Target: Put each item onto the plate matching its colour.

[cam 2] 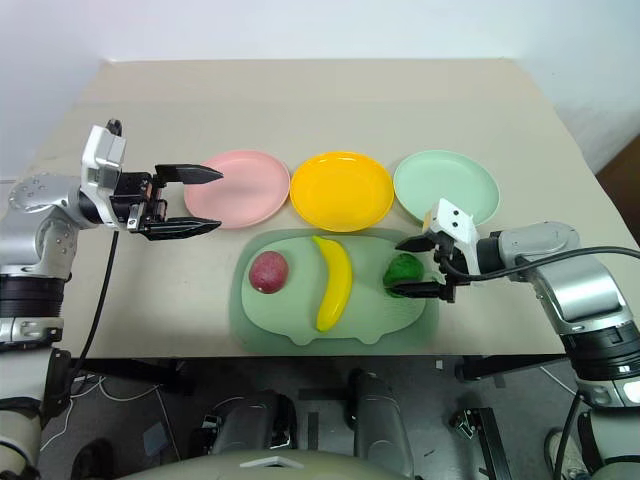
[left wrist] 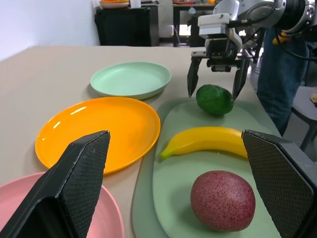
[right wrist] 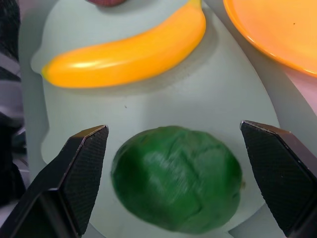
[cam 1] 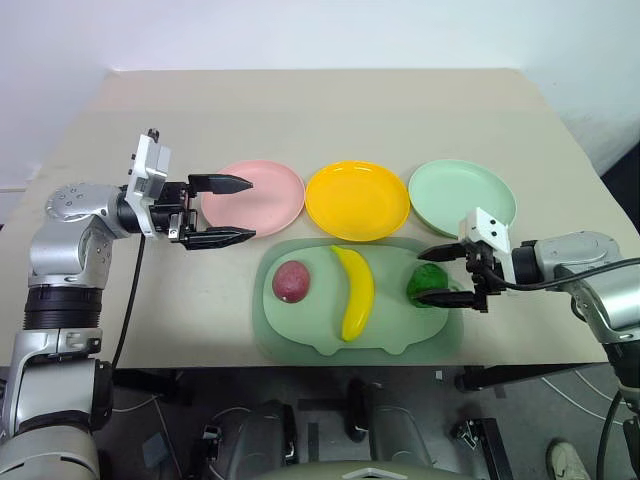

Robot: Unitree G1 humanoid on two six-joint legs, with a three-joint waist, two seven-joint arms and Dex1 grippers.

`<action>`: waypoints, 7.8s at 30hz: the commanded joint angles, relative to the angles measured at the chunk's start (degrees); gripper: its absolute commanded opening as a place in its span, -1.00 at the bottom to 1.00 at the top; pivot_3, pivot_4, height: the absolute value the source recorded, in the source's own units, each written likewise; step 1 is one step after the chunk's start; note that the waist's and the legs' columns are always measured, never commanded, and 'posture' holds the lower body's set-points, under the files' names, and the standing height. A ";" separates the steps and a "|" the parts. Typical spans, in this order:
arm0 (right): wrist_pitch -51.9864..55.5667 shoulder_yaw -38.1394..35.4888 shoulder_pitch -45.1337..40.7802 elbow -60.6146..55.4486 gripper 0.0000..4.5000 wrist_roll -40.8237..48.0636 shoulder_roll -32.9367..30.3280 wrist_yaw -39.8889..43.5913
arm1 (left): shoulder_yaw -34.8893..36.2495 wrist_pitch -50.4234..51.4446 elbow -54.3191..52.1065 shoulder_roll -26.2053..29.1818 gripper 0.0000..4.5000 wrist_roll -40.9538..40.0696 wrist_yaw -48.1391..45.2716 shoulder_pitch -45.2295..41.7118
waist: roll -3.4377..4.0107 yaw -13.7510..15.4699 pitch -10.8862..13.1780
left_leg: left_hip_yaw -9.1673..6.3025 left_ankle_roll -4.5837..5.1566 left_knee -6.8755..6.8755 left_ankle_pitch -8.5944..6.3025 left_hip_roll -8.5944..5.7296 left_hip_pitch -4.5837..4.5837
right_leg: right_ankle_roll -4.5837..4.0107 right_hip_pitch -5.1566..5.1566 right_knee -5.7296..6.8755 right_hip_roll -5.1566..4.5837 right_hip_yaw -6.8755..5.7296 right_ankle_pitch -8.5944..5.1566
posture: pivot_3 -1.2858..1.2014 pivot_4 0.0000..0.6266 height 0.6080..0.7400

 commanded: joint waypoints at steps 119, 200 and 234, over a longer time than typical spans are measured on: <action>53.20 -8.13 2.40 -31.84 0.98 11.26 41.99 -66.88 | 0.15 -1.60 2.22 0.61 1.00 1.33 -2.37 -2.67 | -0.07 -0.26 -0.07 | -0.72 -0.02 -0.02 0.02 -0.05 -0.16 | -0.07 0.12 -0.01 -0.02 -0.35 -0.04 | 0.03 -0.52 0.45; 1.24 -15.57 -16.46 16.11 0.97 14.35 31.58 -22.03 | 0.51 0.97 -3.39 -1.87 1.00 0.66 4.17 -0.85 | -0.06 -0.20 -0.06 | -0.58 -0.06 -0.07 0.04 0.00 -0.10 | -0.07 0.21 -0.02 -0.03 -0.39 -0.05 | 0.03 -0.52 0.45; -6.66 -10.43 -6.18 11.66 0.97 11.19 10.86 6.85 | -2.15 8.04 -22.78 -5.35 1.00 1.35 17.82 12.12 | -0.09 0.02 -0.05 | -0.63 -0.06 -0.03 0.04 -0.01 -0.02 | -0.07 0.26 -0.06 -0.04 -0.38 -0.06 | 0.03 -0.52 0.45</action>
